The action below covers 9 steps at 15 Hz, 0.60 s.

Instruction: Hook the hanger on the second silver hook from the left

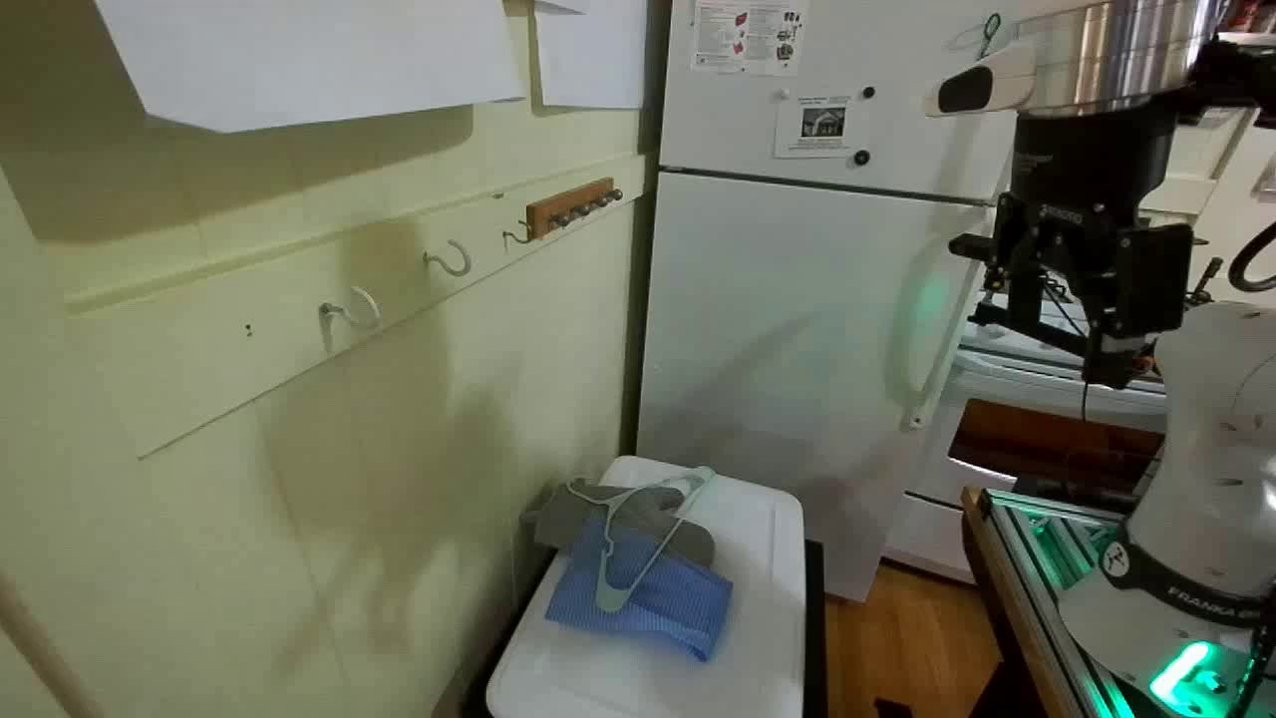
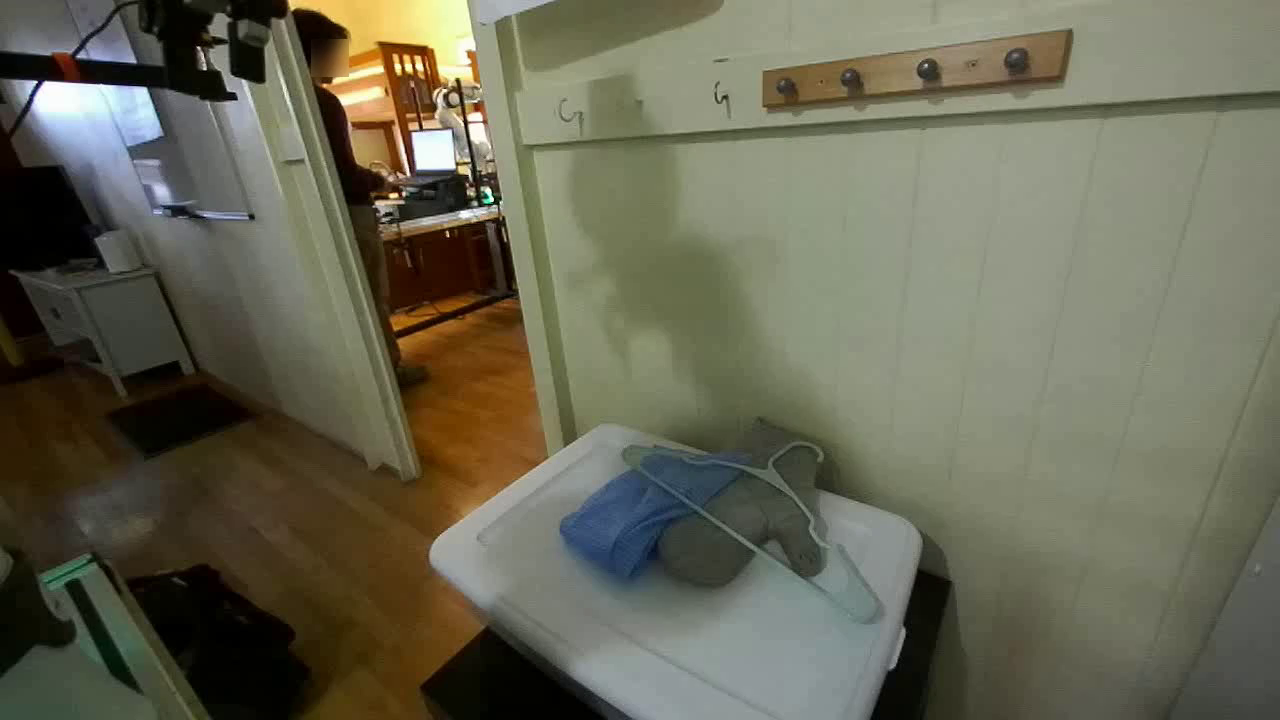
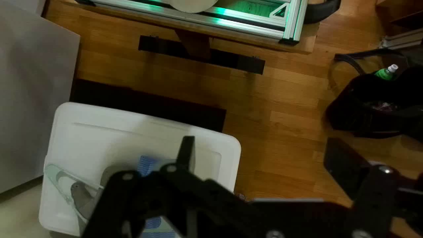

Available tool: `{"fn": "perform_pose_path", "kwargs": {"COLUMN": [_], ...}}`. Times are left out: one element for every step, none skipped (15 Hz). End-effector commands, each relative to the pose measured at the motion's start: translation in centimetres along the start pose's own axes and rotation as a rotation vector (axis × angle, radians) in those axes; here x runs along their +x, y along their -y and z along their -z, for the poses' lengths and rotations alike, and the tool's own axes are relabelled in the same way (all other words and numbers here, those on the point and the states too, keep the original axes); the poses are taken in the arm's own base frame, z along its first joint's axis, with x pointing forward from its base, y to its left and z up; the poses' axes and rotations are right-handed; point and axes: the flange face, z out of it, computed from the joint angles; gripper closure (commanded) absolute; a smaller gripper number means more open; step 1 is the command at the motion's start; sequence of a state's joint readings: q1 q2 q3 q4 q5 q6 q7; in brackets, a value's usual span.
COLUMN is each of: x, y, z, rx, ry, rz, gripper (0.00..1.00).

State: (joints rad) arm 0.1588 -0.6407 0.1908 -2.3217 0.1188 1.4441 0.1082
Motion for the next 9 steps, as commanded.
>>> {"fn": "perform_pose_path", "kwargs": {"x": [0.00,0.00,0.00,0.00,0.00,0.00,0.00,0.00,0.45], "y": [0.01,0.01,0.01,0.01,0.01,0.01,0.01,0.01,-0.19], "z": [0.05,0.05,0.05,0.05,0.05,0.05,0.05,0.05,-0.23], "rx": [0.000,0.000,0.000,0.000,0.000,0.000,0.000,0.000,-0.017], "ry": [0.001,0.001,0.001,0.001,0.001,0.001,0.001,0.001,-0.005], "rz": [0.000,0.000,0.000,0.000,0.000,0.000,0.000,0.000,-0.058], "gripper": [0.00,0.00,0.00,0.00,0.00,0.00,0.00,0.00,0.00]}}
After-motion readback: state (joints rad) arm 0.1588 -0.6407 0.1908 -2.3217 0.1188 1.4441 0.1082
